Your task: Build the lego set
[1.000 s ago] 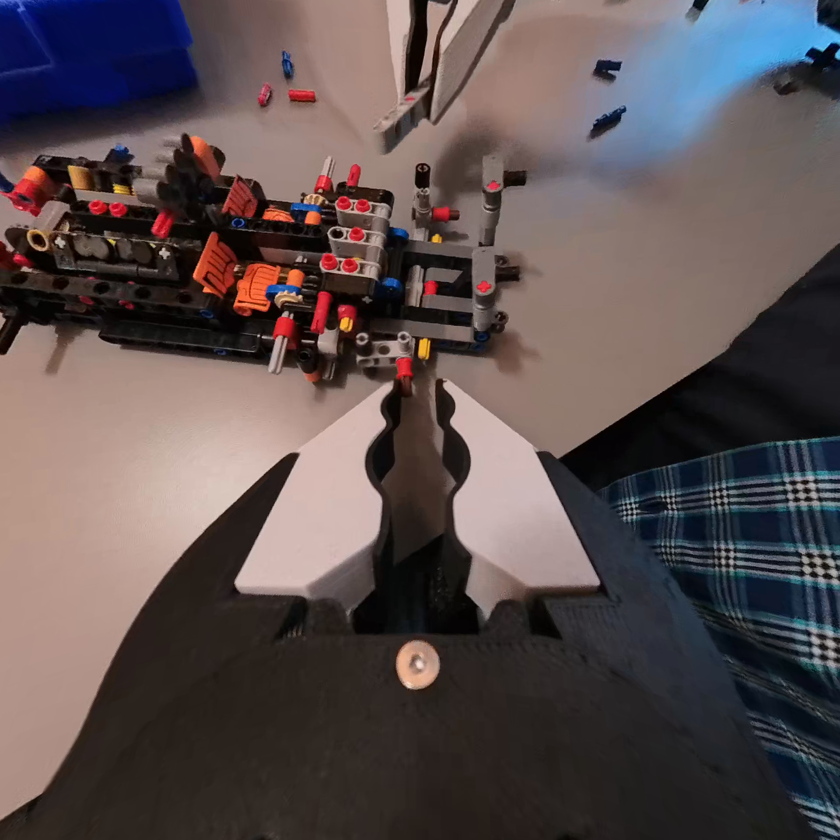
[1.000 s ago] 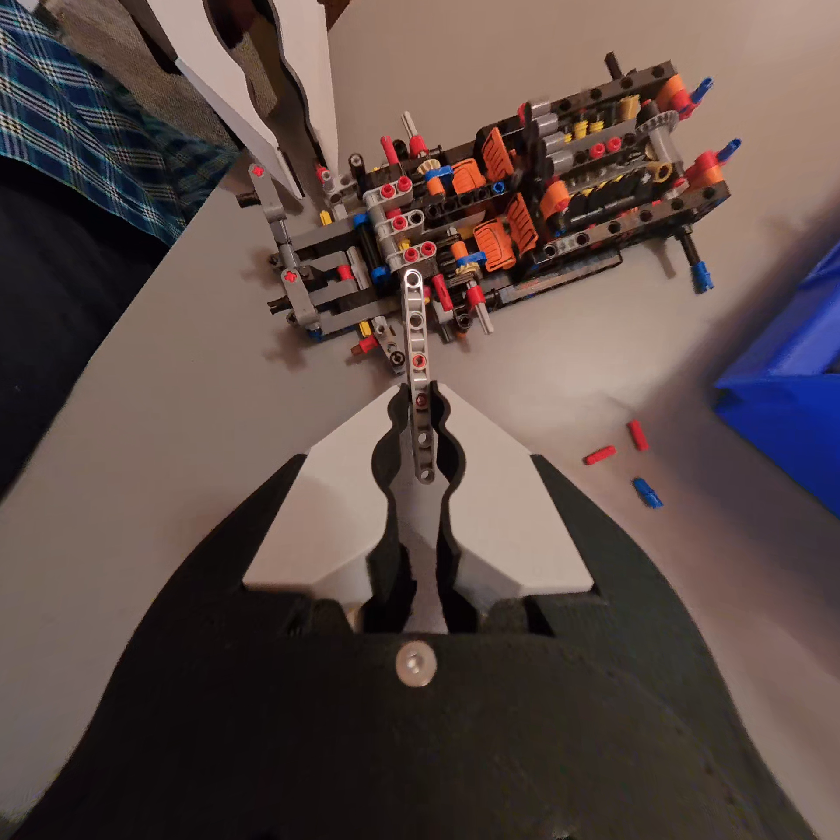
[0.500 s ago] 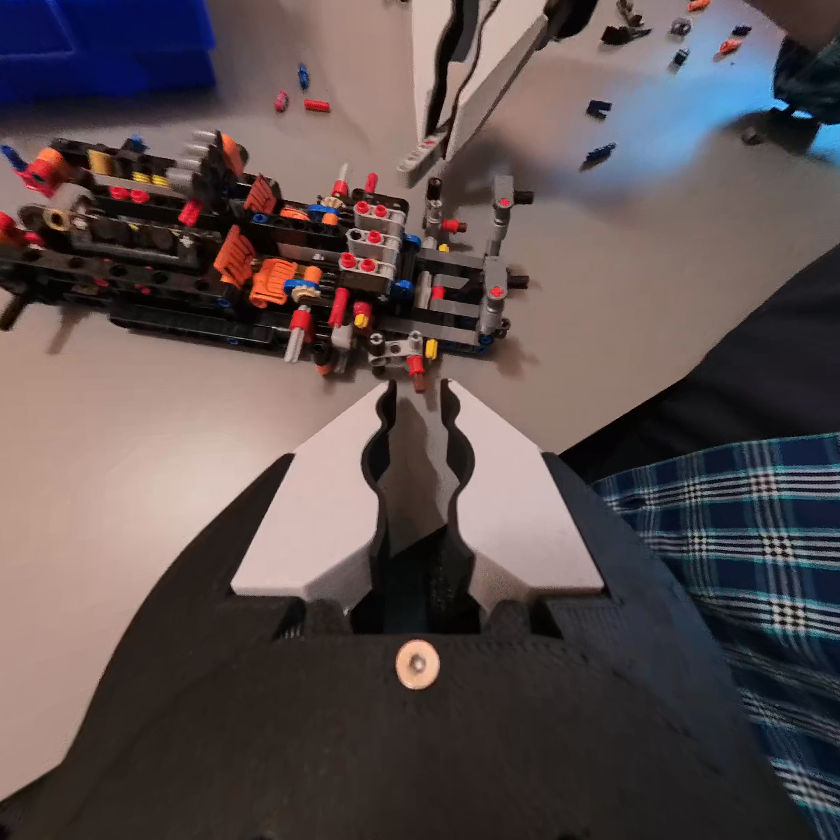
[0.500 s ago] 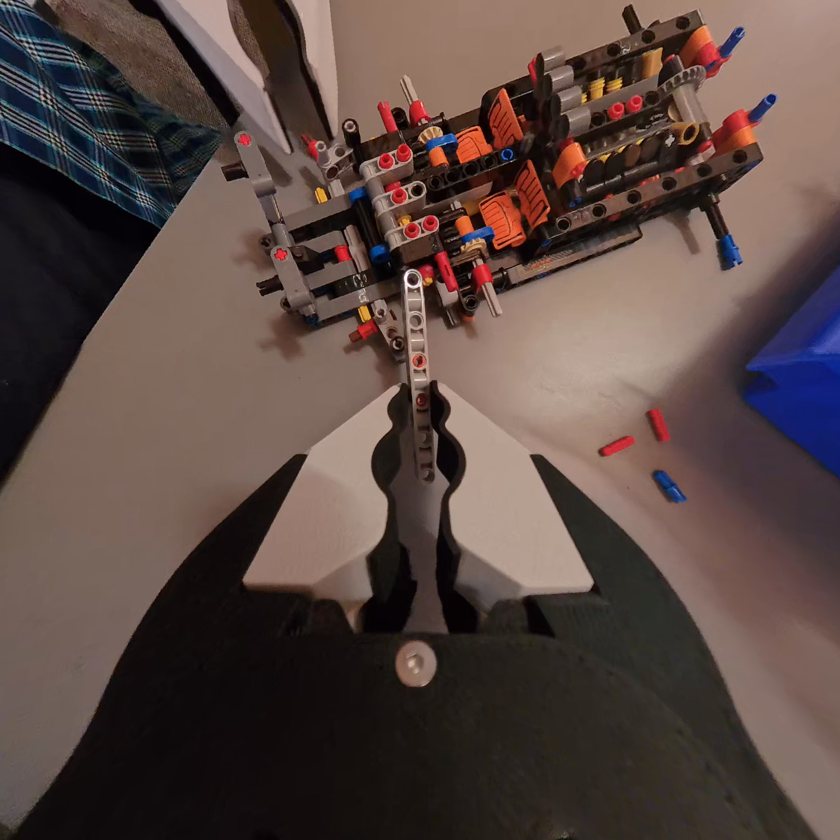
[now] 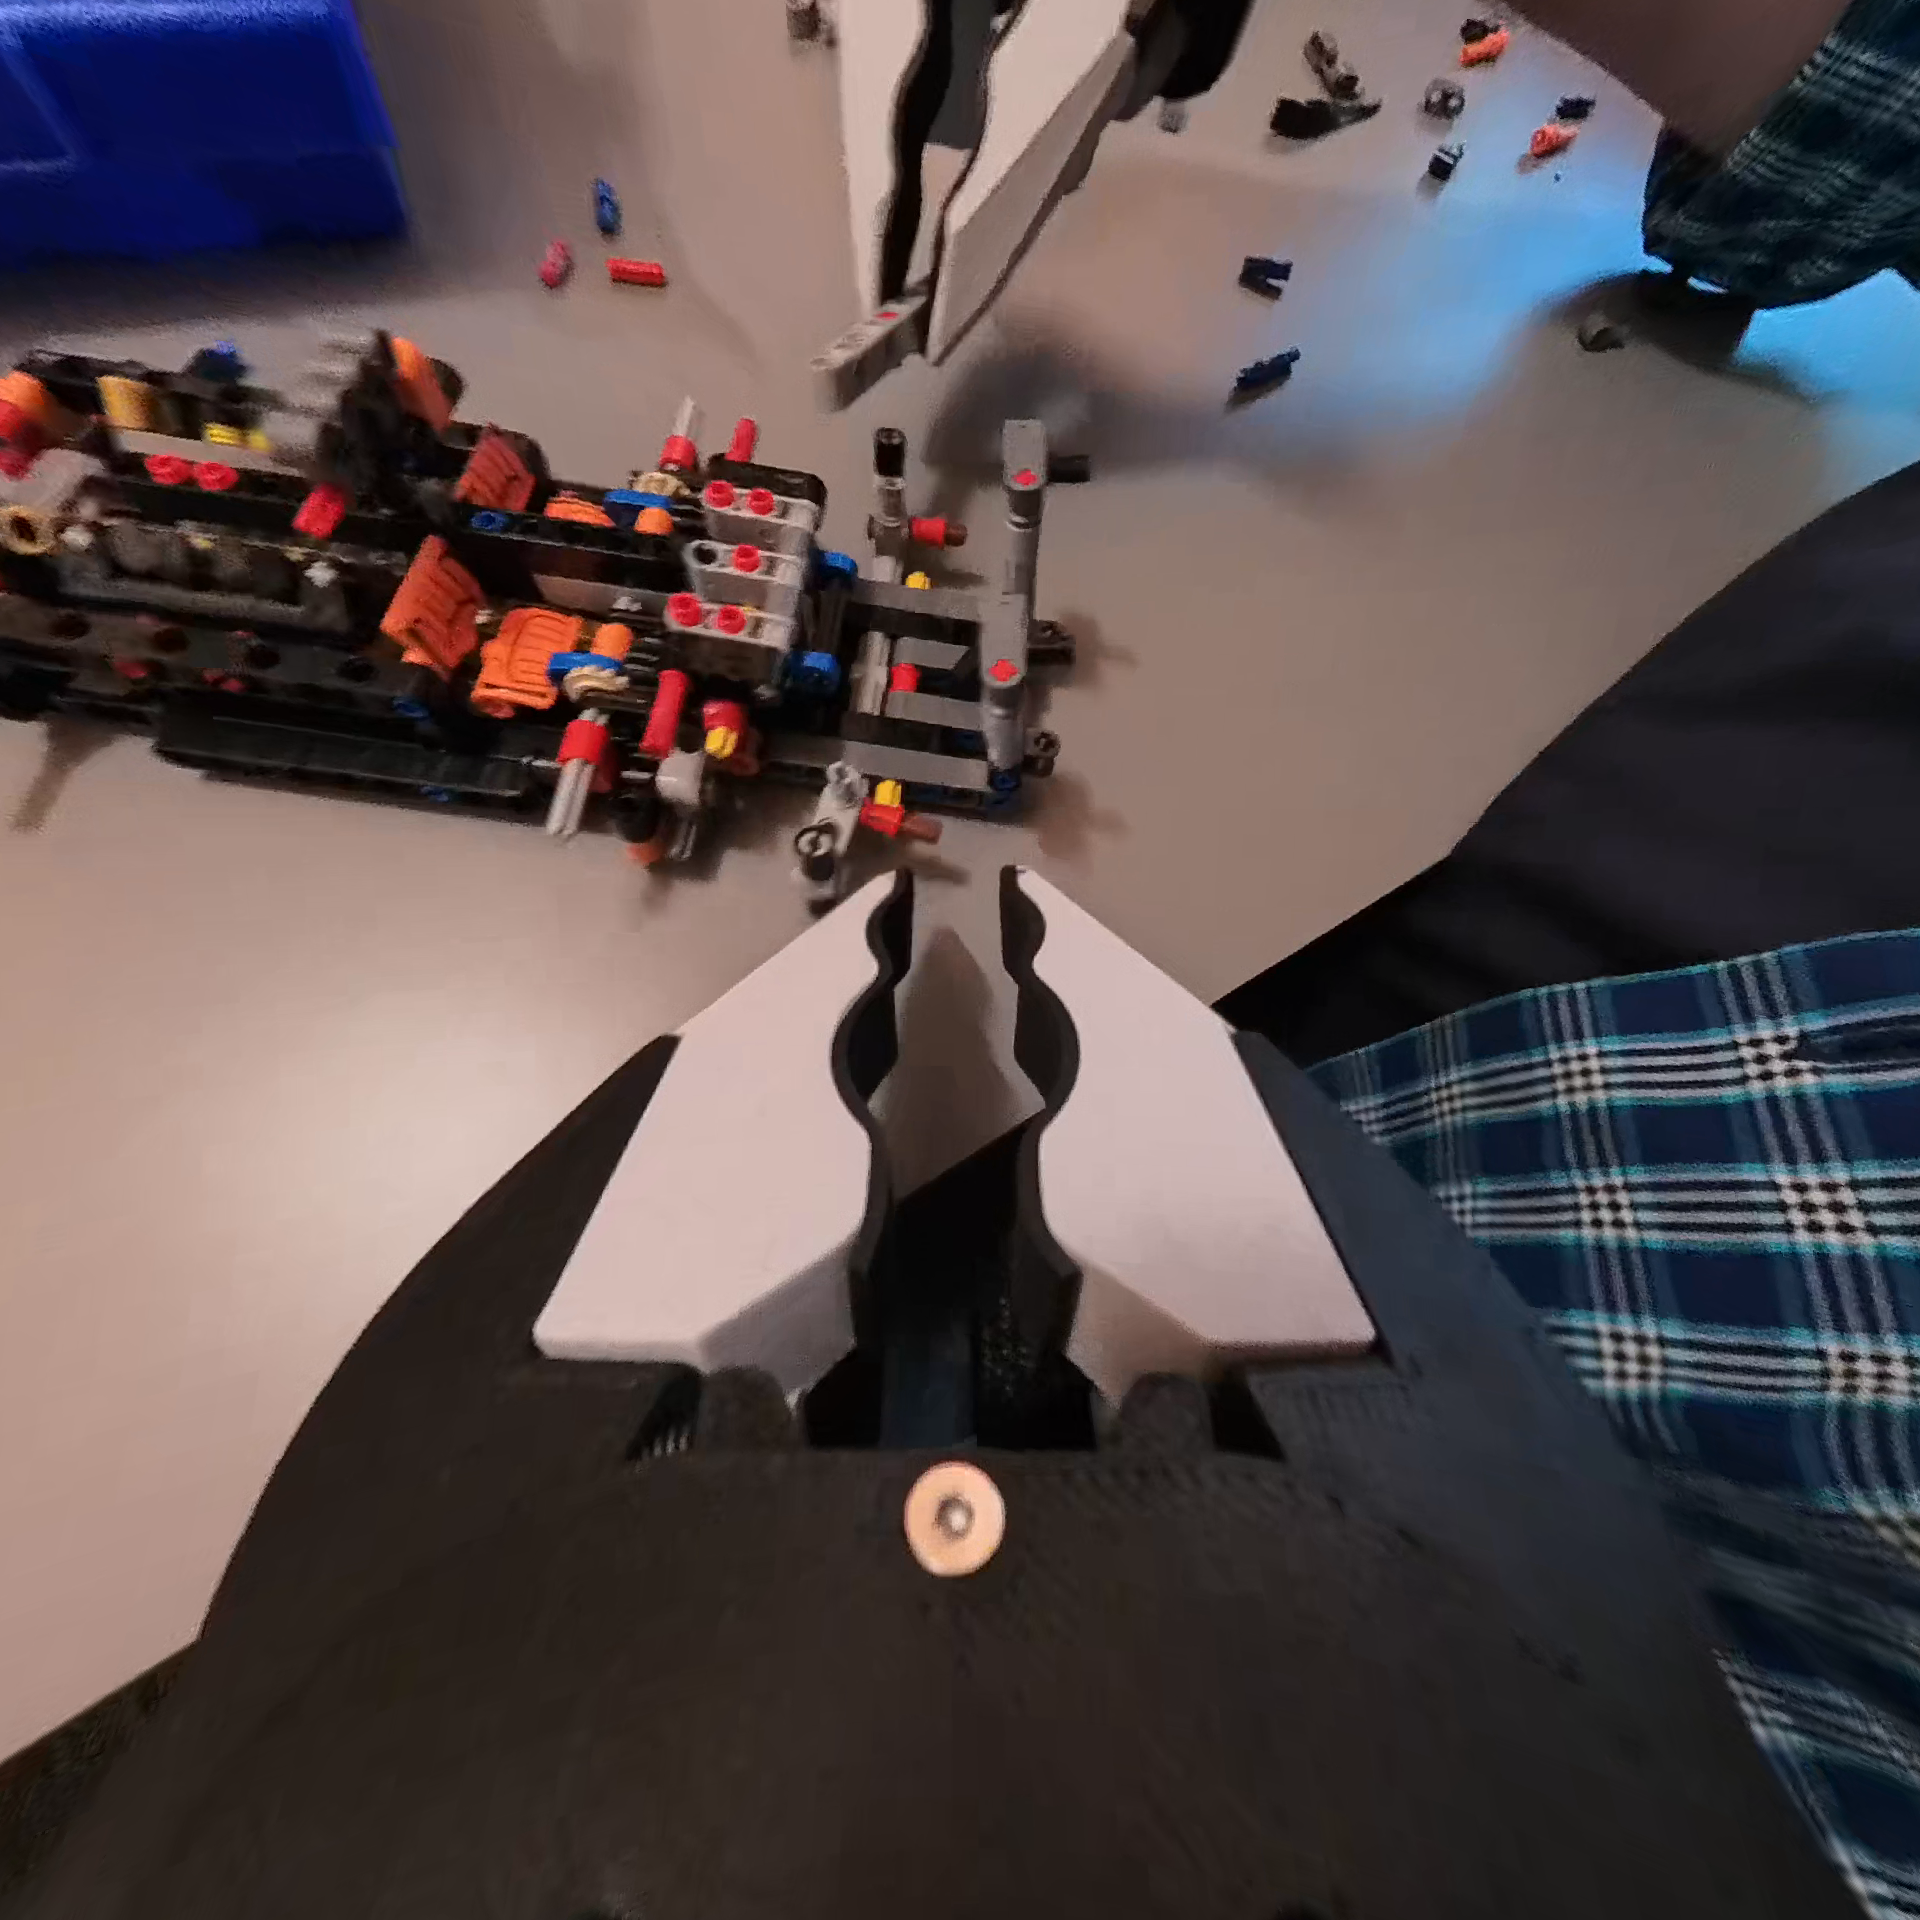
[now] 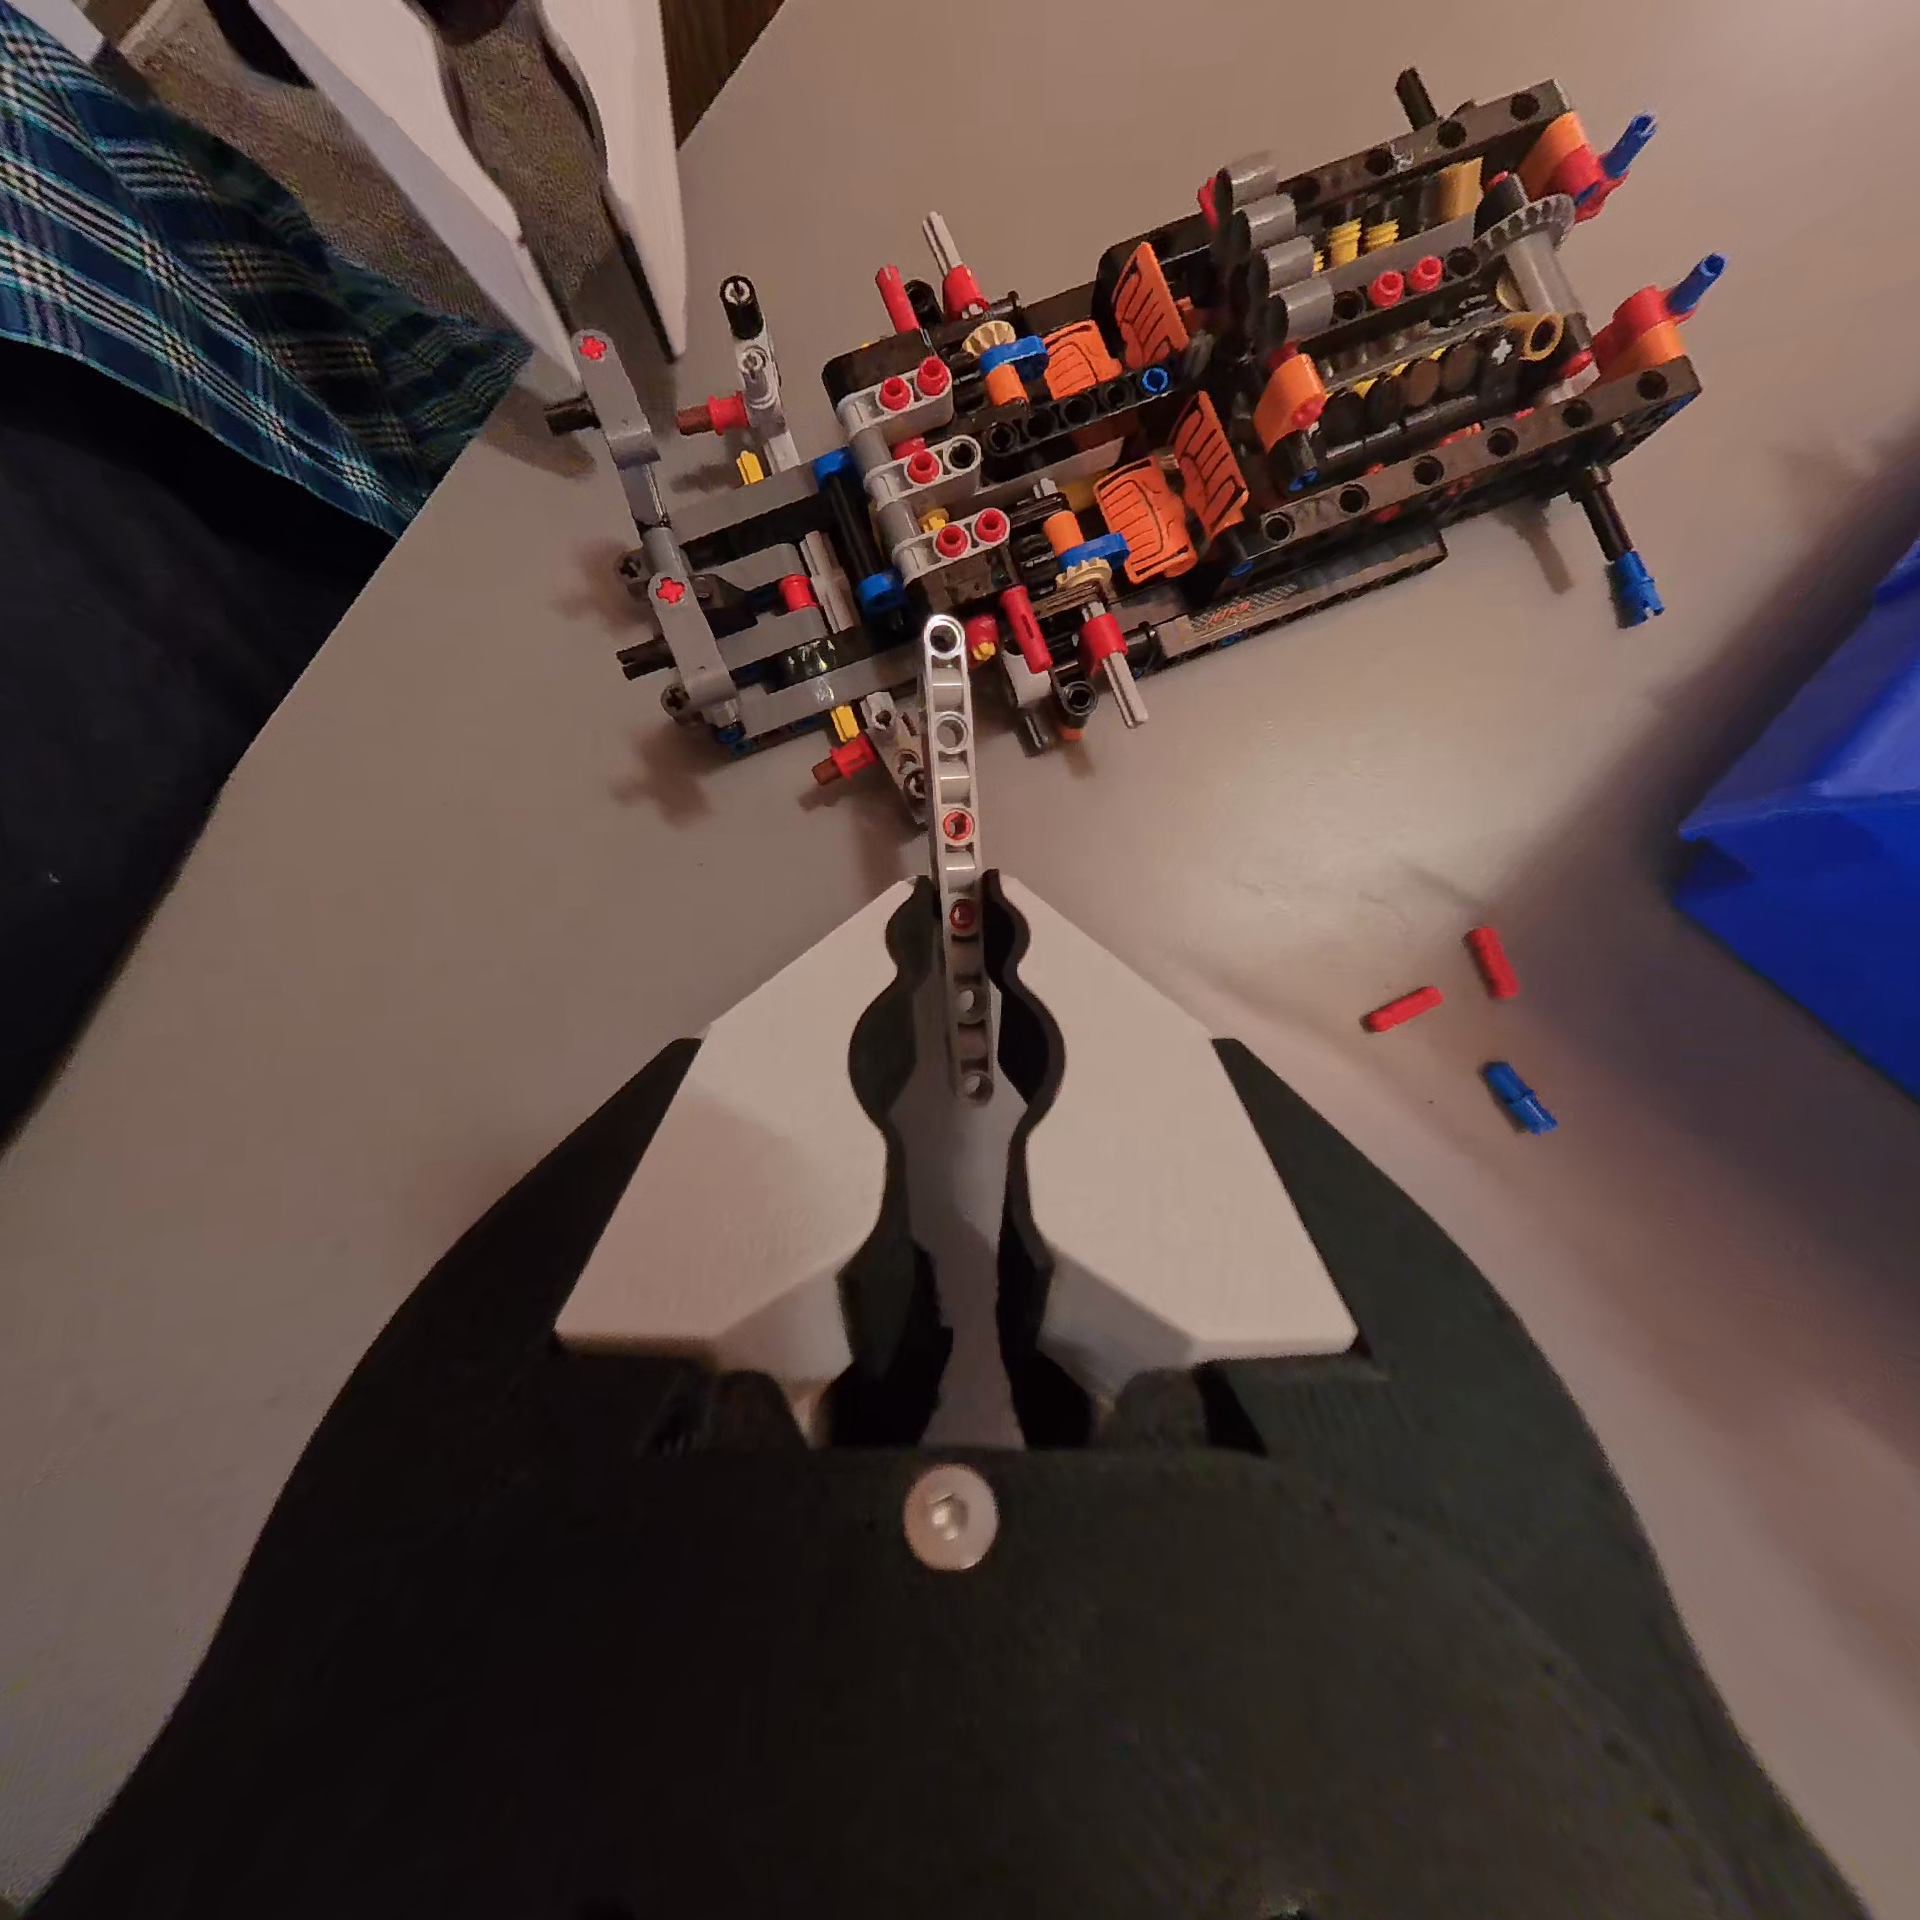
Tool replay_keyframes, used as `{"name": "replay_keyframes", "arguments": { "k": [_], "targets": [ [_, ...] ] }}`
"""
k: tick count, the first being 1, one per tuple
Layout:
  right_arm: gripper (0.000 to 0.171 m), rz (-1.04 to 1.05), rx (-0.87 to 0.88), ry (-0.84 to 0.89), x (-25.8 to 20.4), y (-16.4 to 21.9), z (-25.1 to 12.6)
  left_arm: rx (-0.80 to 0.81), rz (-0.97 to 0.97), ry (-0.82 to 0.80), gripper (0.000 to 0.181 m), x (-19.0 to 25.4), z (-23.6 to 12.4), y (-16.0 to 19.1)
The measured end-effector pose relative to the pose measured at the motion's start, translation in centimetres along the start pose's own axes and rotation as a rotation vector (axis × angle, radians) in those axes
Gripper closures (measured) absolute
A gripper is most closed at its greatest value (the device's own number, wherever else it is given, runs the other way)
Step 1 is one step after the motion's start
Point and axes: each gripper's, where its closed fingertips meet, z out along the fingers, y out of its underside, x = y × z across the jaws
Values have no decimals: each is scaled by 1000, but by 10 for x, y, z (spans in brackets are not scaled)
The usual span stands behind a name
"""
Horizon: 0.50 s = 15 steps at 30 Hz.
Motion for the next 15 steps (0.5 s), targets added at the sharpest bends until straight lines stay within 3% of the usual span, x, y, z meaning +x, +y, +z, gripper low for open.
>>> {"name": "replay_keyframes", "arguments": {
  "k": [1,7,15],
  "targets": [
    [165,1,3,1,0,0,-1,5,-7,-17,165,-5,-3,0],
    [164,6,16,12,0,-2,-6,10,-3,-92,157,-25,-10,1],
    [164,22,36,22,1,-4,-10,7,-19,-60,152,-26,-4,3]
  ]
}}
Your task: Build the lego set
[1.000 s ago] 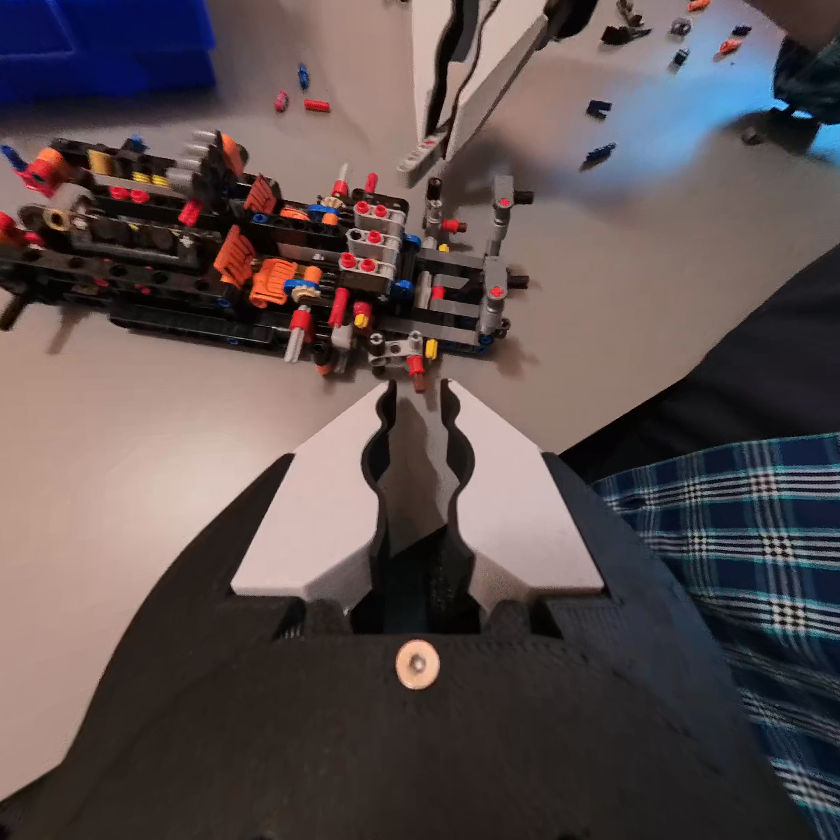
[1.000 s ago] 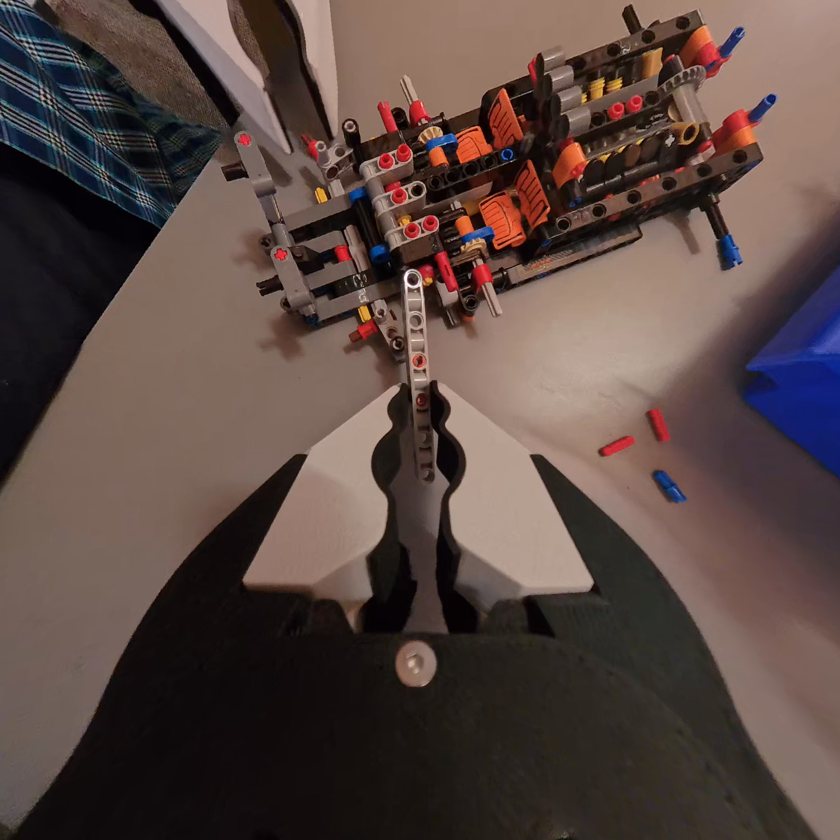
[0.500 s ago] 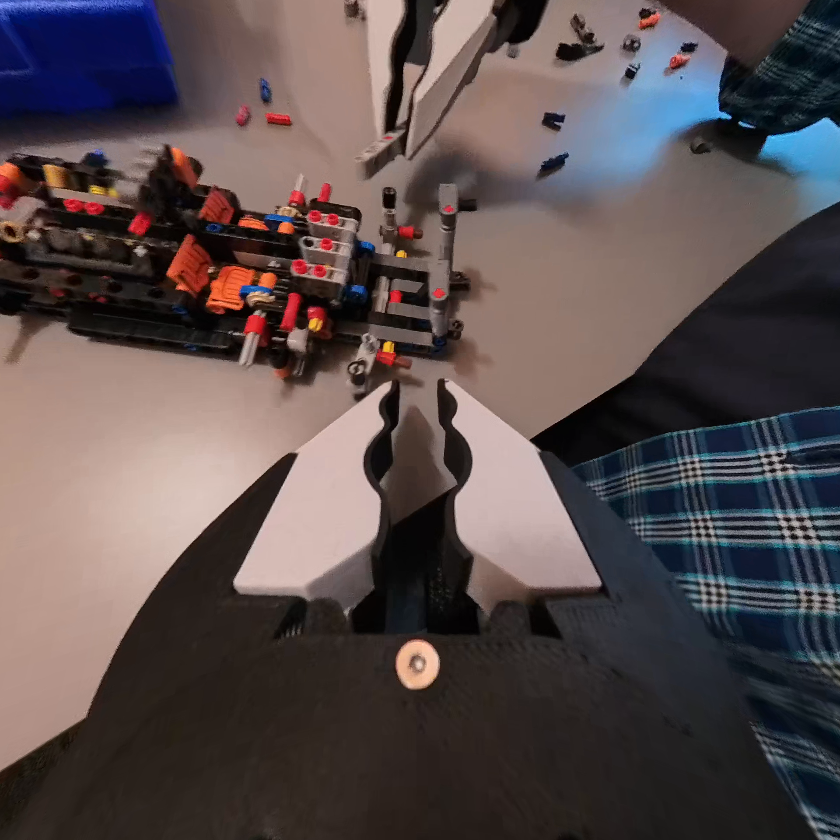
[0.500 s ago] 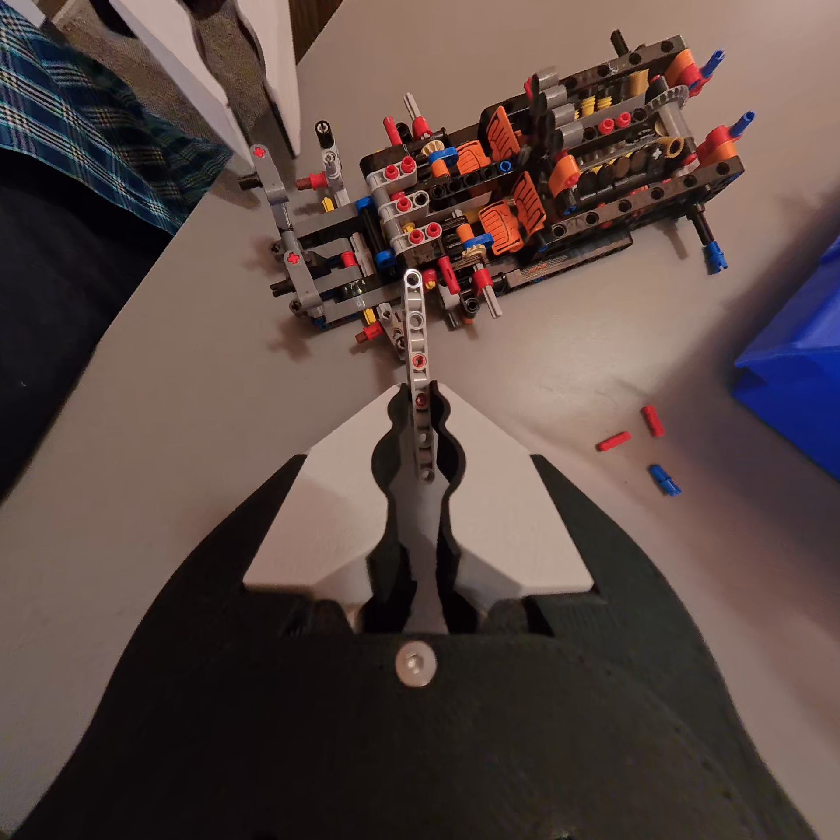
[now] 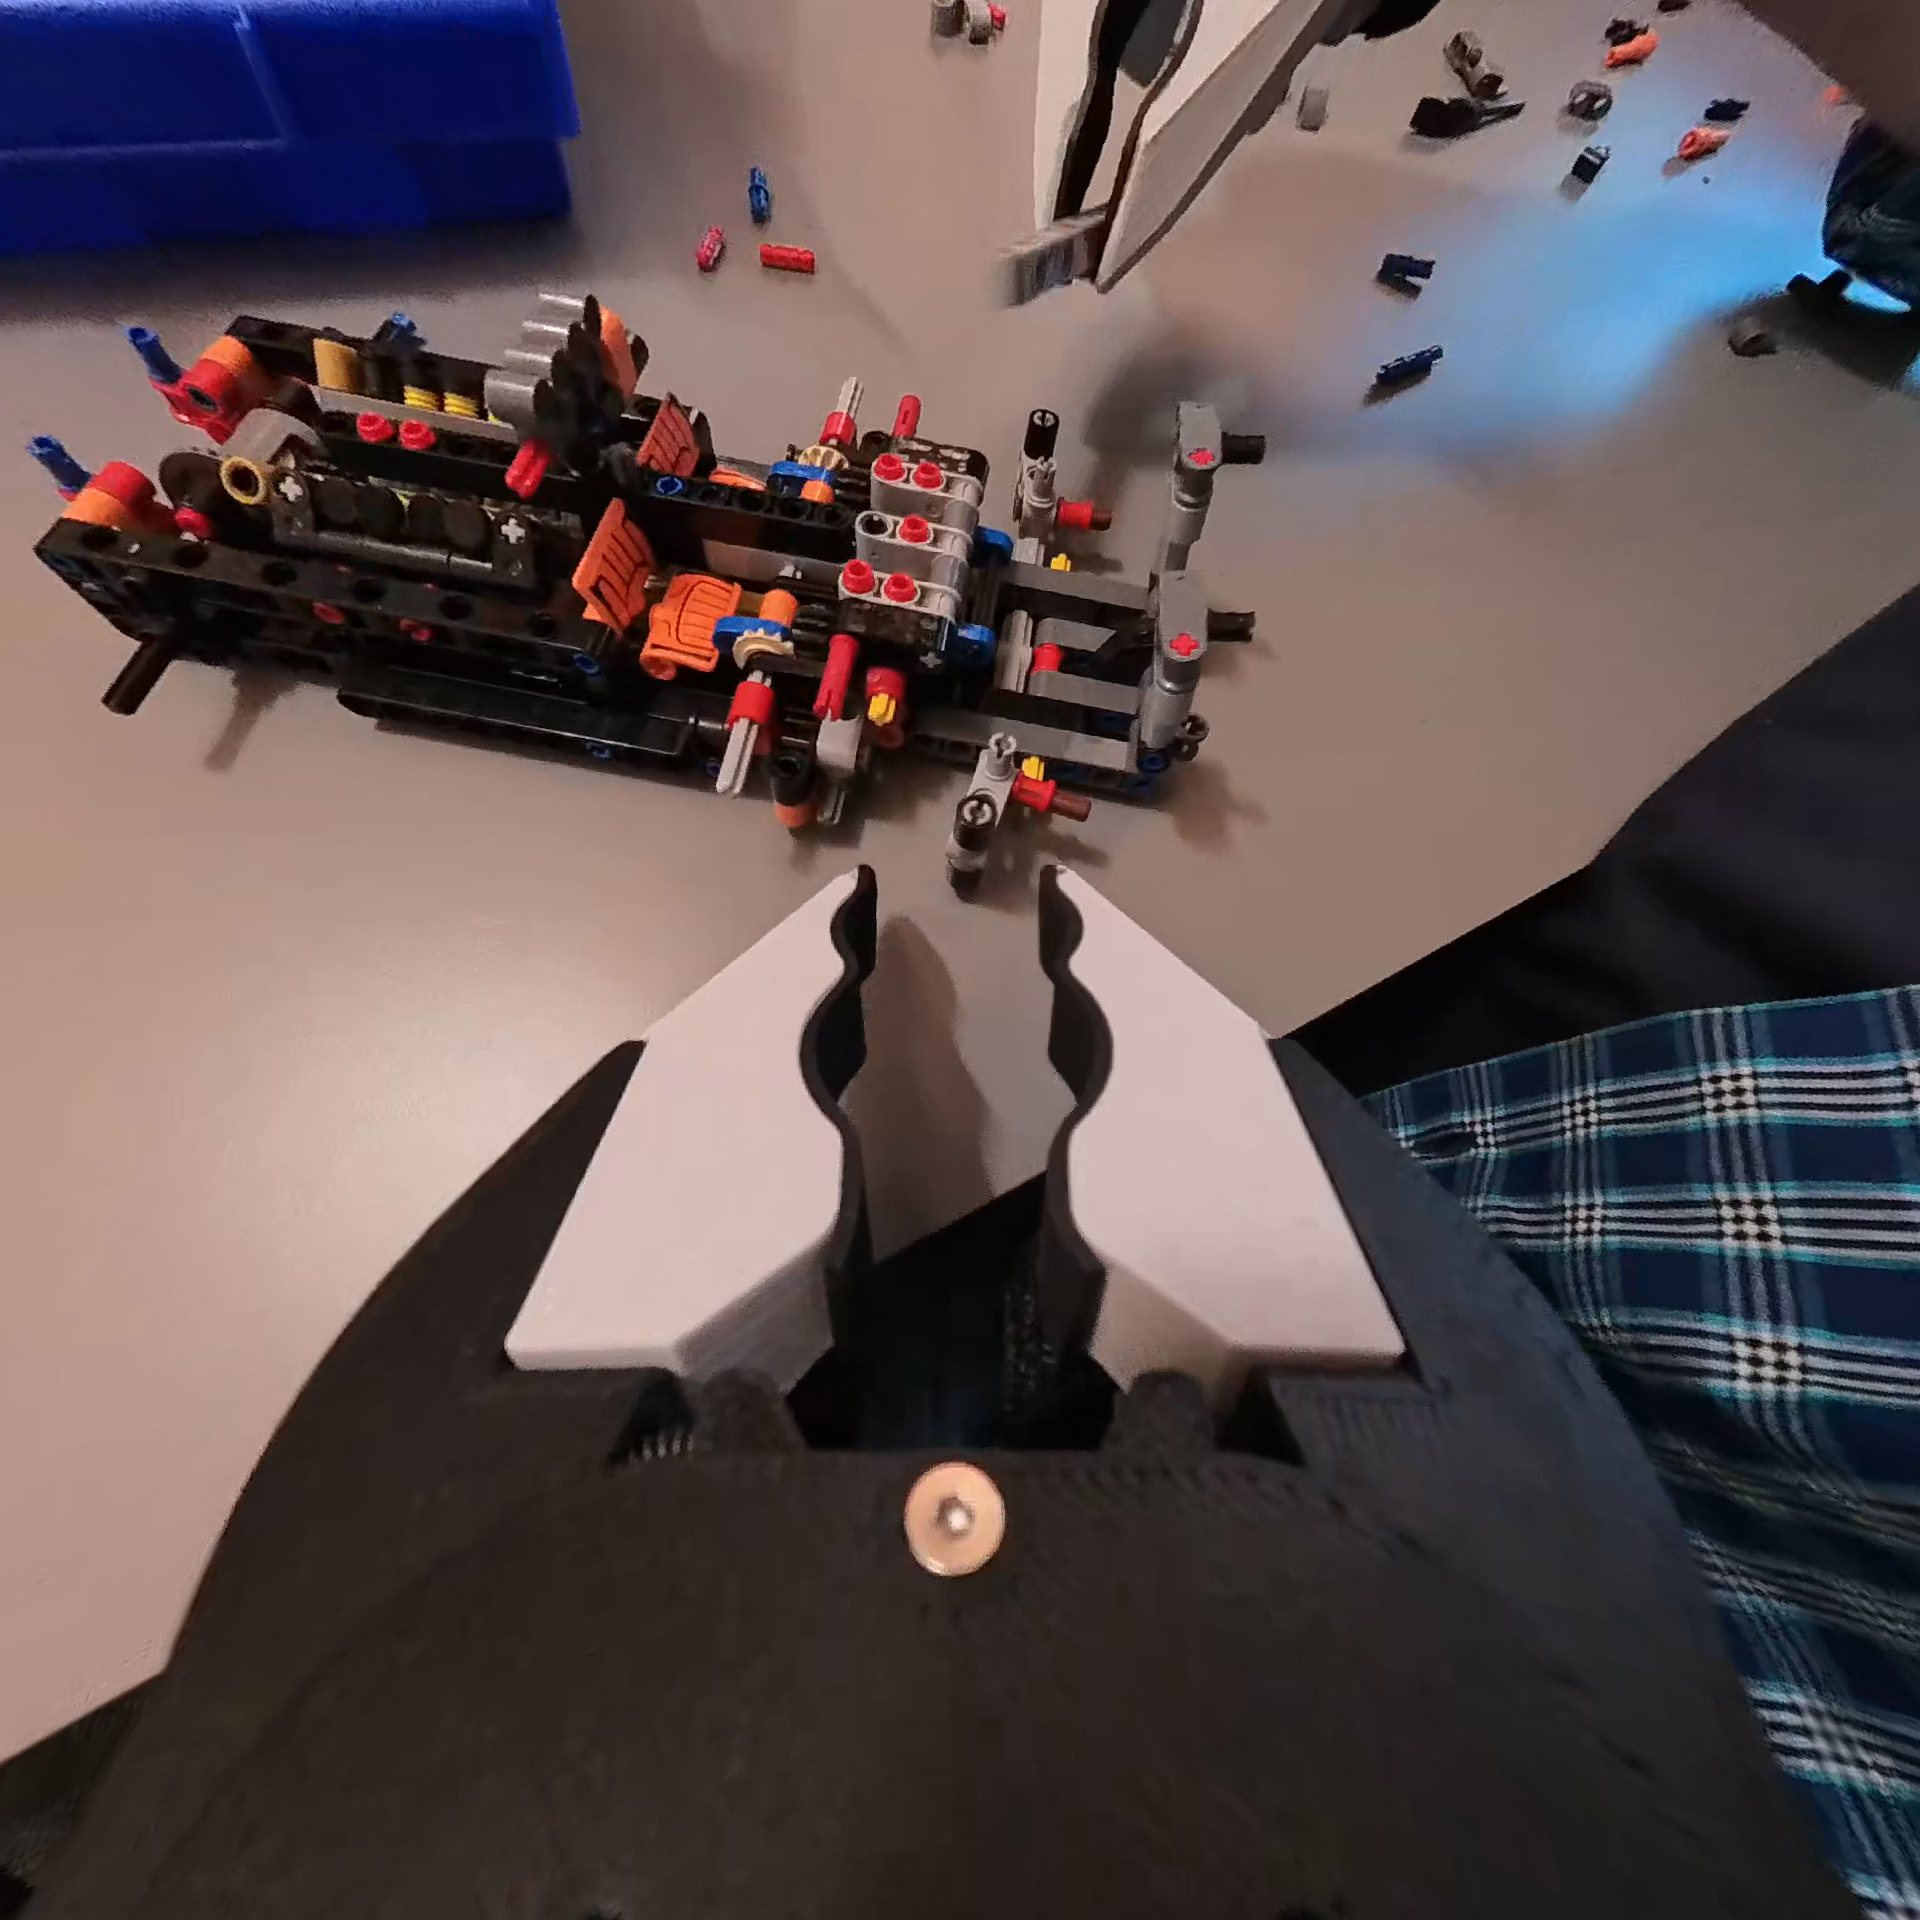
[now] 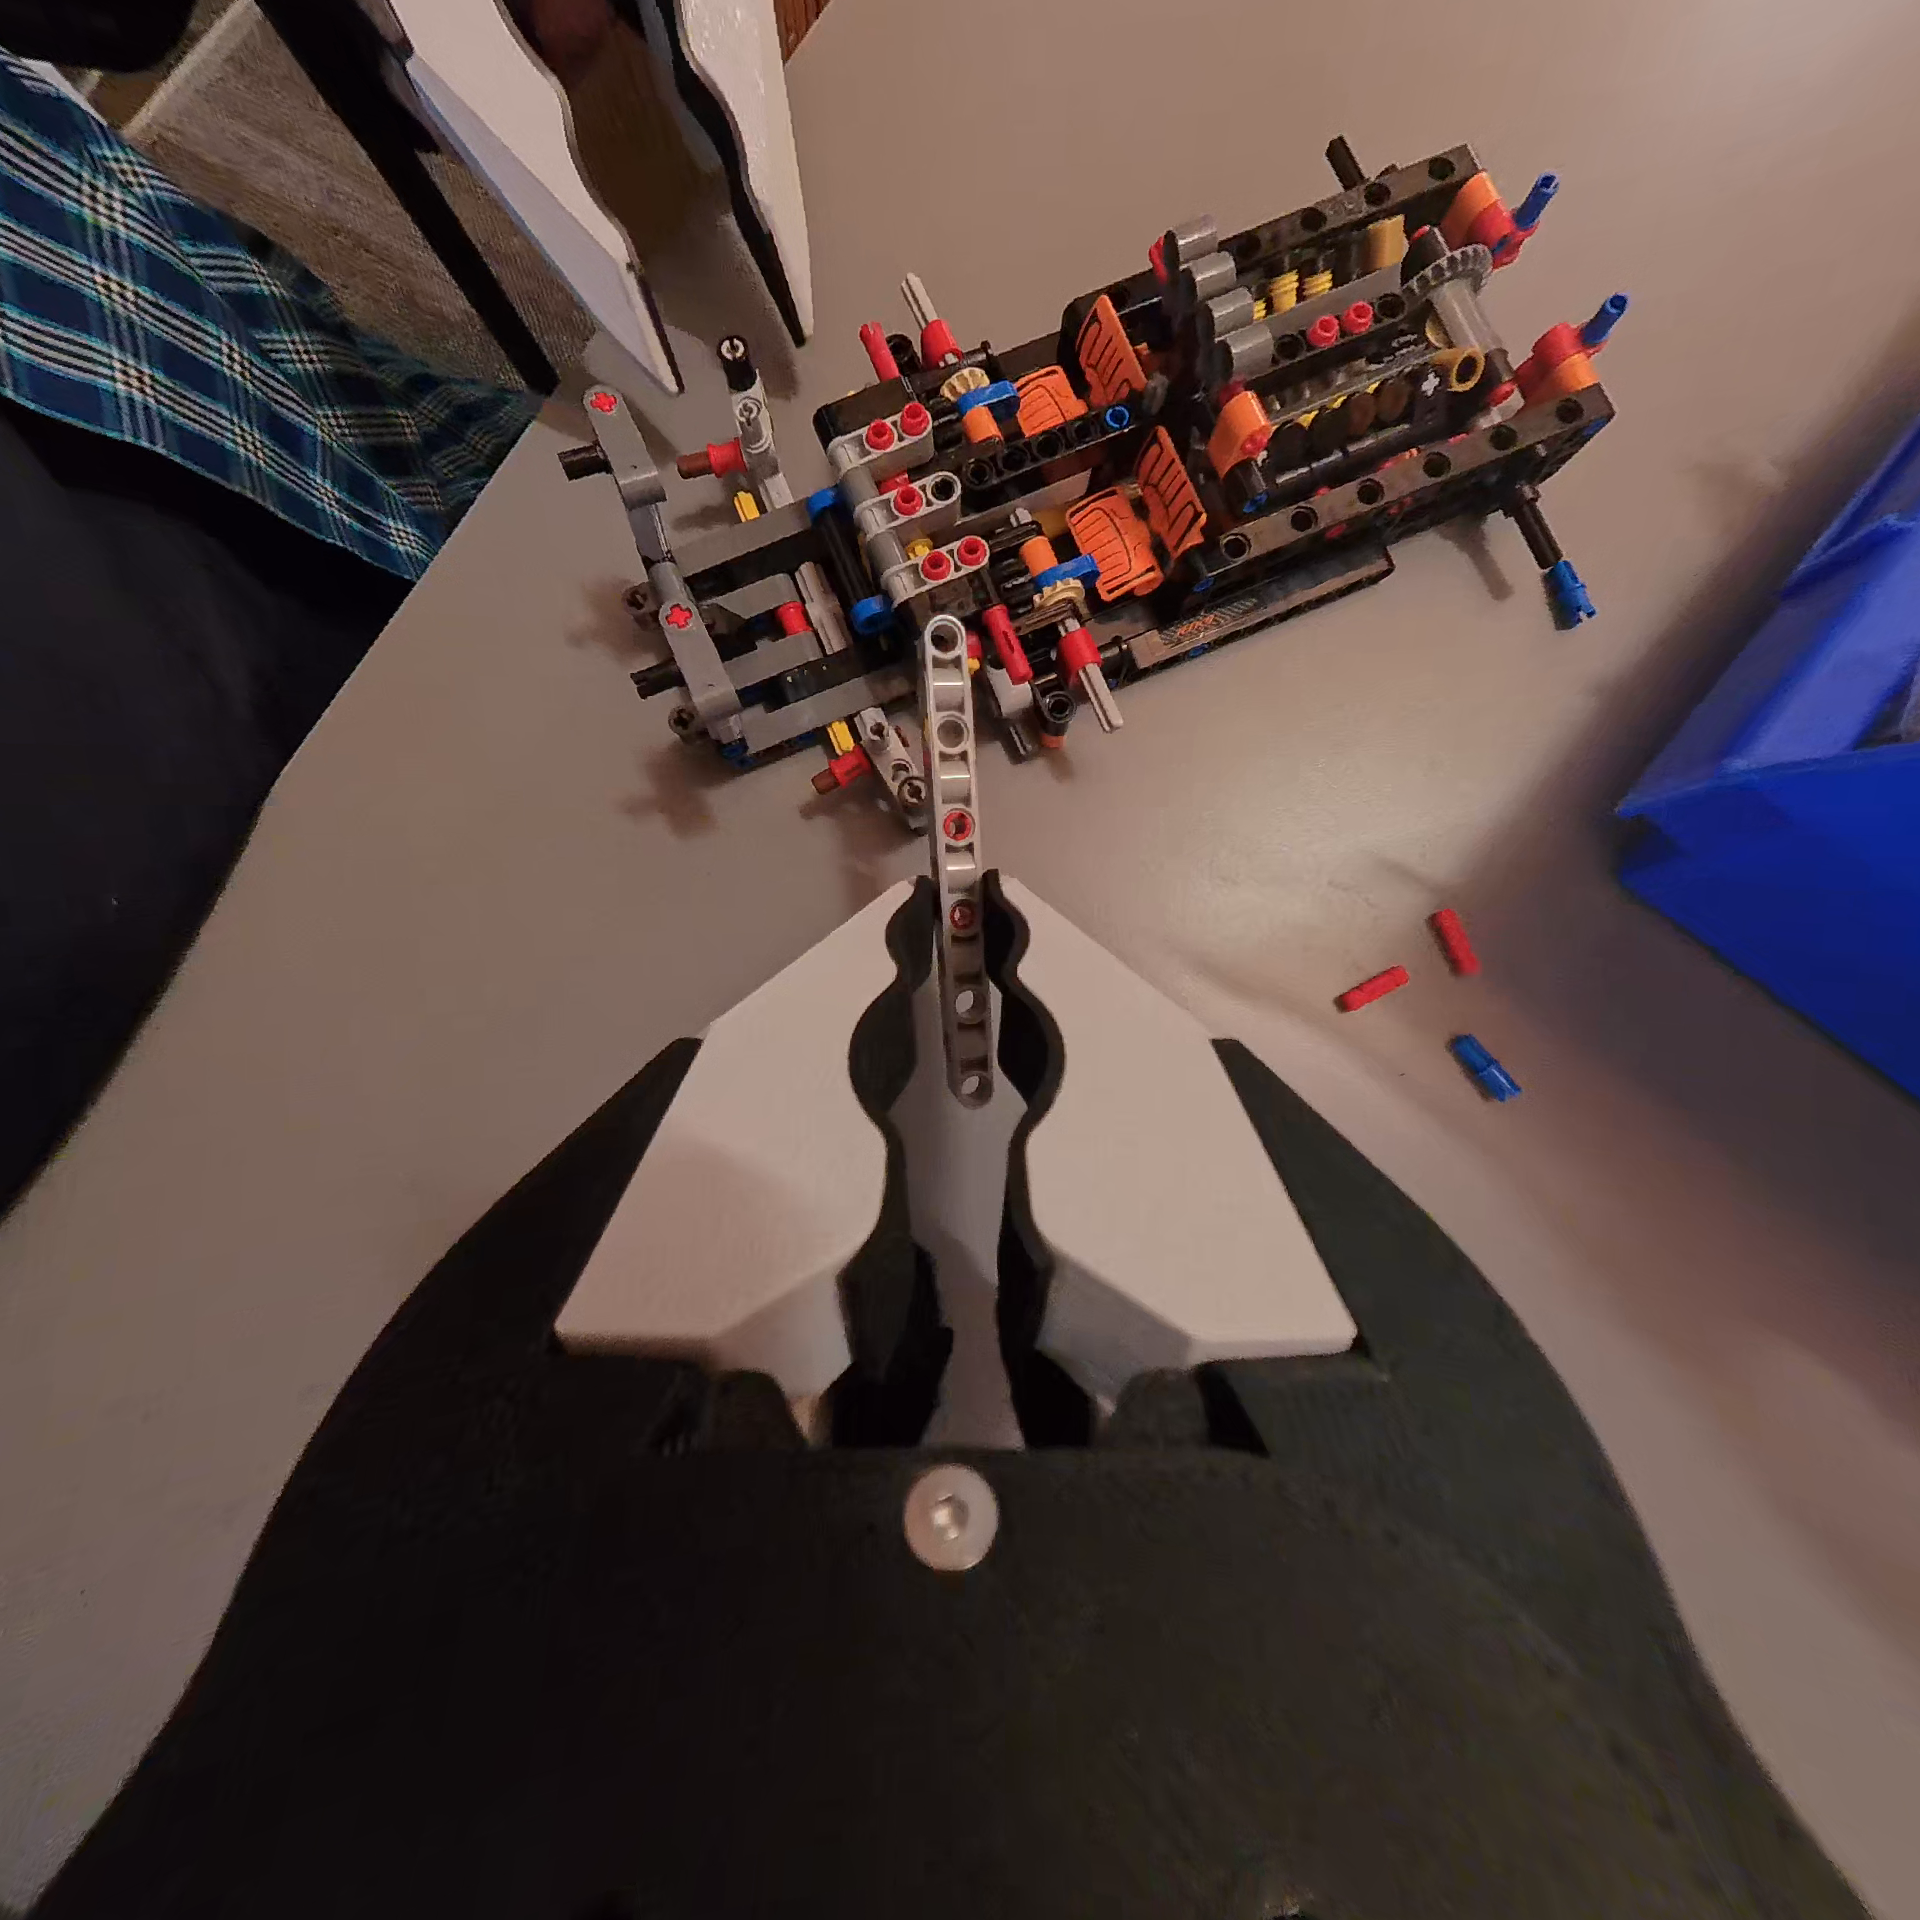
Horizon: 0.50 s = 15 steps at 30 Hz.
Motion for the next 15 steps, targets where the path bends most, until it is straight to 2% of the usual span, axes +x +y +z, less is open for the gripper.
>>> {"name": "replay_keyframes", "arguments": {
  "k": [15],
  "targets": [
    [165,11,-4,-19,3,1,4,7,-24,22,152,2,7,0]
  ]
}}
